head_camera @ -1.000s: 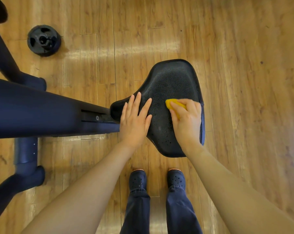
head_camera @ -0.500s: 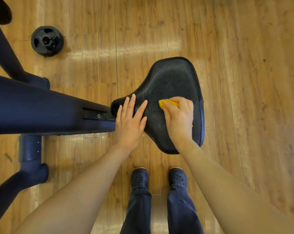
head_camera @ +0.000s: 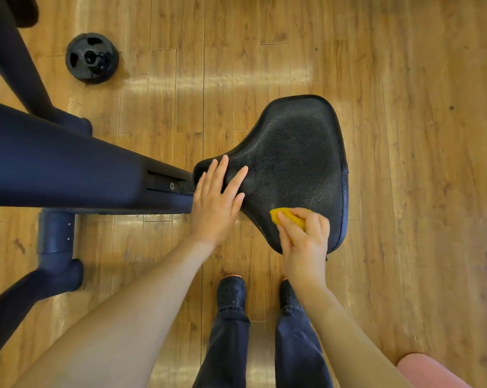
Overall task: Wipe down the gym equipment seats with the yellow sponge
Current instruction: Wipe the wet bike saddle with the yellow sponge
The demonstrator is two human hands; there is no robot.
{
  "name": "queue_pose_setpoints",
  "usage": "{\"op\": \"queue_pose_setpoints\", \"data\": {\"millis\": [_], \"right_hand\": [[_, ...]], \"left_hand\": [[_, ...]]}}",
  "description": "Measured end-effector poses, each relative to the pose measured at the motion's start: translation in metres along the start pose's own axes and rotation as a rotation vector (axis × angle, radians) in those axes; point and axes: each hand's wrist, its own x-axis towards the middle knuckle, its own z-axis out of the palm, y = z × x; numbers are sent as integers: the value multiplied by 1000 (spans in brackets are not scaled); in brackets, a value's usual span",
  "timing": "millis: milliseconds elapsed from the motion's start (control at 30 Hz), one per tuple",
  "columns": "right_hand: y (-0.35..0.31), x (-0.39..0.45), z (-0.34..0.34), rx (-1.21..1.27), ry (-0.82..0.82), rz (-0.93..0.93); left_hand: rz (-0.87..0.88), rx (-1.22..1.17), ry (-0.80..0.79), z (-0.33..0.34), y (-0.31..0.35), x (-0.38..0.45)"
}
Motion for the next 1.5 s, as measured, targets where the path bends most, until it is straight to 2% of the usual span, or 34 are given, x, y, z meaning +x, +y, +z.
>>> {"op": "queue_pose_setpoints", "data": {"millis": [233,500,600,800,1100,1367,1500], "right_hand": [[-13,47,25,-14,3,-125],[9,11,4,-36,-79,-244],[5,13,6,-50,-95,-250],[-8,44,35,-78,-184,-415],[13,27,-4,-37,-187,-455],[5,47,21,-43,-256,-572],[16,37,7,-46,-244,-579]], "left_hand": [[49,8,8,-2,-7,-2],[166,48,-1,-2,-29,-2],[163,44,-6,-2,-29,-3],[156,21,-16,-8,-27,-3],[121,-10,-32,-12,-23,-3],[103,1,-14,-9,-18,-4],[92,7,-15,-6,-18,-4]]}}
